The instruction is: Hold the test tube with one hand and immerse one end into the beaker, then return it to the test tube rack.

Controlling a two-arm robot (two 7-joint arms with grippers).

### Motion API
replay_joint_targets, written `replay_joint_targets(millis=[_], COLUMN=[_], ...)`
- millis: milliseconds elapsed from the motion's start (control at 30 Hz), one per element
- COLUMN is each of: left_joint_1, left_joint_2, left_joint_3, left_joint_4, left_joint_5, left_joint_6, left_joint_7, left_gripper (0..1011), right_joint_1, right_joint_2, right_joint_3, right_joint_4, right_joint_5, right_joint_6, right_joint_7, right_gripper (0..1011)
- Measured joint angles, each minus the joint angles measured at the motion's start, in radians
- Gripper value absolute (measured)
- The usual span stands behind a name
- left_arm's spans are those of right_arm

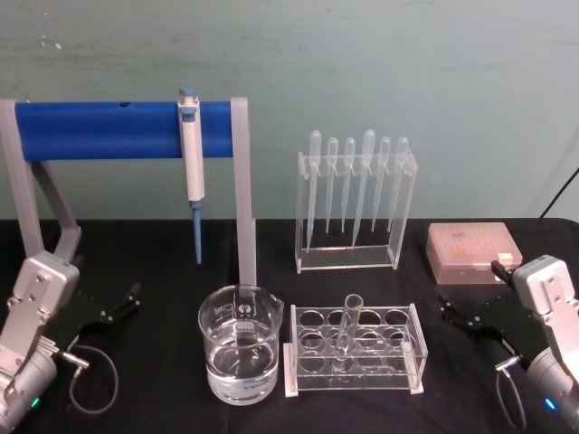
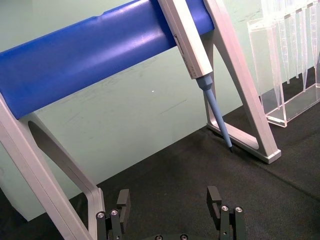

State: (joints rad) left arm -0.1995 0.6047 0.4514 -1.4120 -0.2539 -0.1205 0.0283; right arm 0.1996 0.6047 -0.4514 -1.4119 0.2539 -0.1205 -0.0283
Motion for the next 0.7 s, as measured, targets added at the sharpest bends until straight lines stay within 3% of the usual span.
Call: replay_joint_targets(millis=[533, 700], left_joint_1=[0.000, 0.000], left_joint_2=[0.000, 0.000], left_joint_3=[0.000, 0.000], left_joint_4=[0.000, 0.000], left_joint_5=[0.000, 0.000], left_joint_6=[0.000, 0.000], left_joint_7=[0.000, 0.000], left_gripper=[1000, 1000], right_joint_1=[-0.002, -0.043], right_joint_2=[0.000, 0.013], right_joint_3=[0.002, 0.029], right_joint_4=[-0.001, -0.039], right_joint_5=[-0.001, -0.004], right_joint_6=[0.000, -0.002], right_joint_7=[0.000, 0.000], right_gripper=[1002, 1002])
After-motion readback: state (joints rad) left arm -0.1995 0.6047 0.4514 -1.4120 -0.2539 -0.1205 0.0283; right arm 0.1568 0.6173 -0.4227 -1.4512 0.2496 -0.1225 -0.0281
